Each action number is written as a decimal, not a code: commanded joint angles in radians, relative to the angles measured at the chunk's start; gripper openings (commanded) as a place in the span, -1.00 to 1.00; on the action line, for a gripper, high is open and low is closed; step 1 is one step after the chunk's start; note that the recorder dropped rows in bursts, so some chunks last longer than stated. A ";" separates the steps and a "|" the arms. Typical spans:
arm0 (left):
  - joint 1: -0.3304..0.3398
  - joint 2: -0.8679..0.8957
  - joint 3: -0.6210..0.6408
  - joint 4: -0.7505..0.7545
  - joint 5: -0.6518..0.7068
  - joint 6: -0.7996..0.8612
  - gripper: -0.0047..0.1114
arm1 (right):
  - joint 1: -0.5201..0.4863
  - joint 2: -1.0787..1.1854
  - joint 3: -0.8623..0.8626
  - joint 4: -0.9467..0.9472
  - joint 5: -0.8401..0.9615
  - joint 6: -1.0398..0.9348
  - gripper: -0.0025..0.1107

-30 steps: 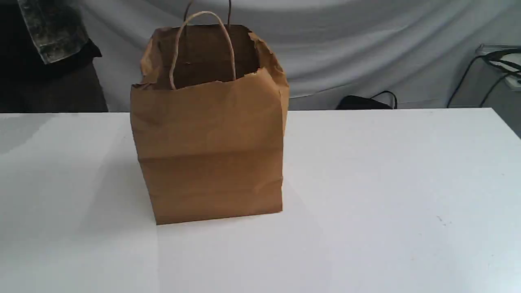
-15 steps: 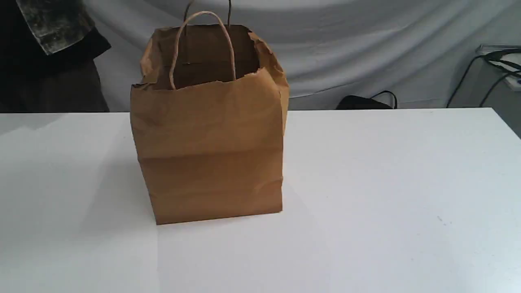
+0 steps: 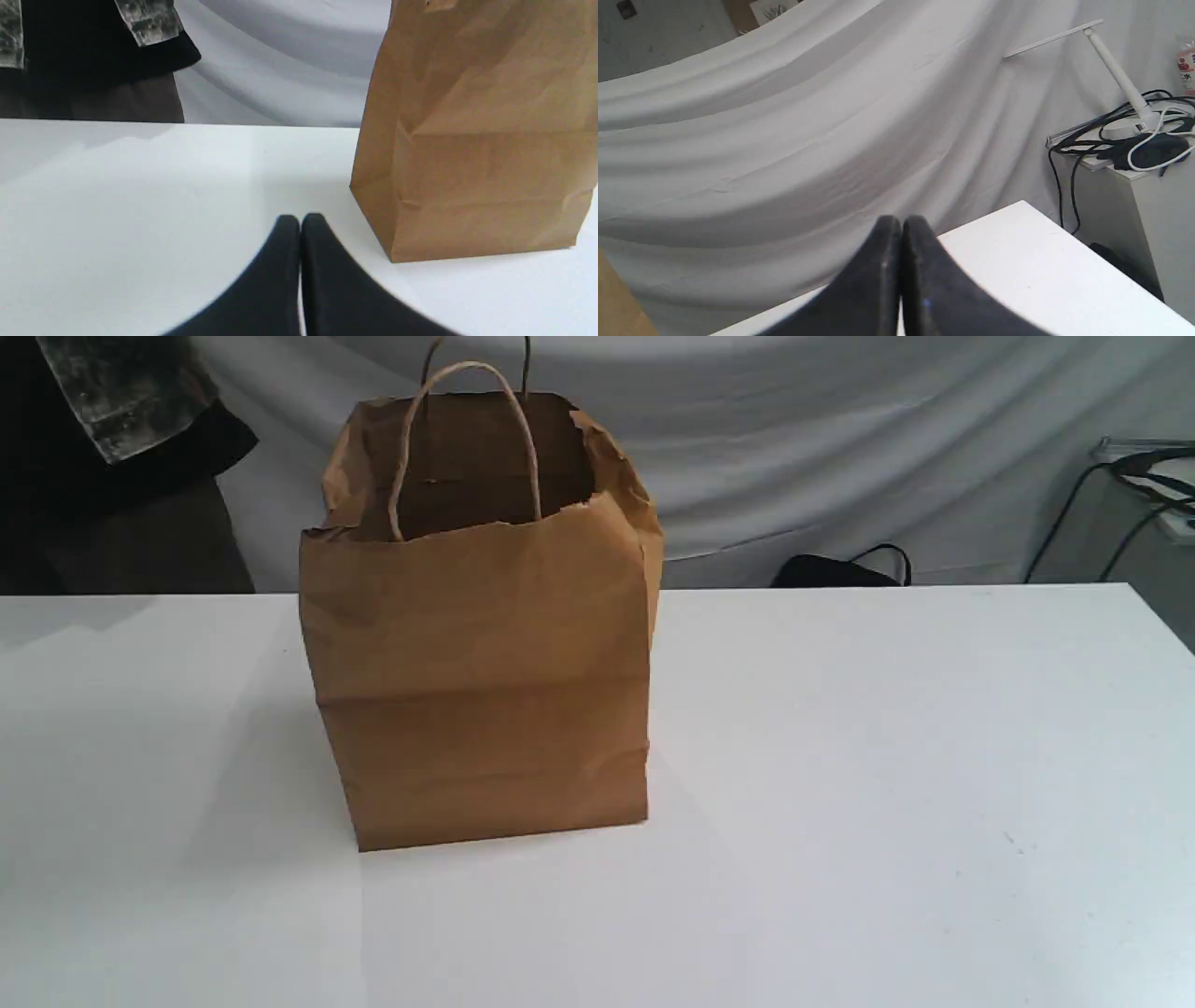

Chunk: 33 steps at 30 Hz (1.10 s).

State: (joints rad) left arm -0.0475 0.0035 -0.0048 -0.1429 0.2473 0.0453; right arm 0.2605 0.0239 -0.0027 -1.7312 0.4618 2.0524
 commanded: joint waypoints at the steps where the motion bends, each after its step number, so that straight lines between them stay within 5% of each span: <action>1: 0.001 -0.003 0.005 0.007 0.009 -0.014 -0.92 | -0.003 -0.003 0.003 0.001 -0.007 -0.003 -0.96; 8: 0.001 -0.003 0.005 0.106 0.018 -0.011 -0.92 | -0.003 -0.003 0.003 0.001 -0.007 -0.005 -0.96; 33: 0.001 -0.003 0.005 0.105 0.018 -0.009 -0.92 | -0.003 -0.003 0.003 -0.004 -0.012 -0.004 -0.96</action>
State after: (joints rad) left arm -0.0475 0.0035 -0.0048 -0.0389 0.2640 0.0406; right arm 0.2605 0.0239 -0.0027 -1.7312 0.4614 2.0524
